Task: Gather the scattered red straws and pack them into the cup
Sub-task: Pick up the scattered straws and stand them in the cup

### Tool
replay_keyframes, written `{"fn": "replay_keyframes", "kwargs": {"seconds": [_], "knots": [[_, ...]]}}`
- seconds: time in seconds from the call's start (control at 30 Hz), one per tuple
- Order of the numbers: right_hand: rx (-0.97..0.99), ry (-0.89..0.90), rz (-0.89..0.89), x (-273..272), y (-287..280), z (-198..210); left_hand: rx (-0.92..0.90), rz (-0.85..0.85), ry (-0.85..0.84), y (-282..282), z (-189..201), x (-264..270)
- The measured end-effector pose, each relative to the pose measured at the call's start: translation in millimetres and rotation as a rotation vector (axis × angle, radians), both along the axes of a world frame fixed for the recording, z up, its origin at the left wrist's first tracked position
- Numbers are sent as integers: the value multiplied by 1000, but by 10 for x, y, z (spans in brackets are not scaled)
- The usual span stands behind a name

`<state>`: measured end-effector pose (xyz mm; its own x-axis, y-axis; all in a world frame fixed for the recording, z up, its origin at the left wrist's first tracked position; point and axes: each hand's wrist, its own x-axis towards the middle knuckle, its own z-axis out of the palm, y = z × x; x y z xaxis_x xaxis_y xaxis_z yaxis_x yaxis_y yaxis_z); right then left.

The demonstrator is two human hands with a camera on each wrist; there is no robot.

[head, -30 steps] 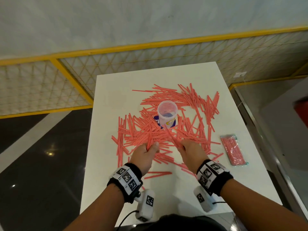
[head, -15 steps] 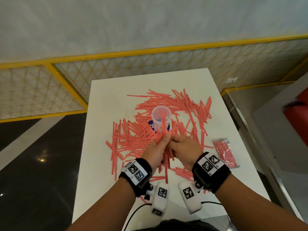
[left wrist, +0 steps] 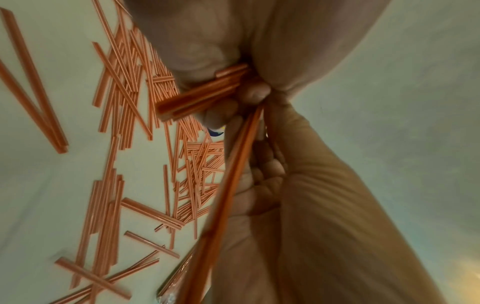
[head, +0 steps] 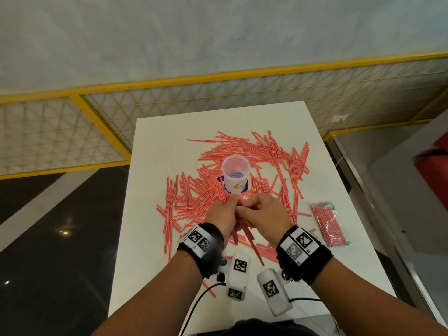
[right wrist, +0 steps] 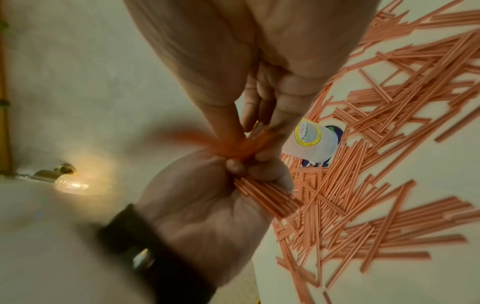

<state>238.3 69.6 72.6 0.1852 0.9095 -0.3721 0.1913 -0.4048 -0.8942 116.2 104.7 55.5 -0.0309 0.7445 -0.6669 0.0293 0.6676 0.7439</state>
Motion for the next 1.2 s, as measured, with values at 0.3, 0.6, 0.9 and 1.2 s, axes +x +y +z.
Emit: {"fn": "replay_keyframes", "kwargs": {"seconds": [0.3, 0.6, 0.9, 1.2], "knots": [[-352, 323, 306, 142, -202, 151, 298, 22, 133, 163, 258, -172], [-285, 586, 305, 43, -28, 223, 593, -94, 24, -5, 531, -98], [-96, 708, 452, -41, 27, 233, 585, -176, 8, -121, 600, -88], [74, -45, 582, -117, 70, 222, 578, -278, 131, -156, 583, -111]]}}
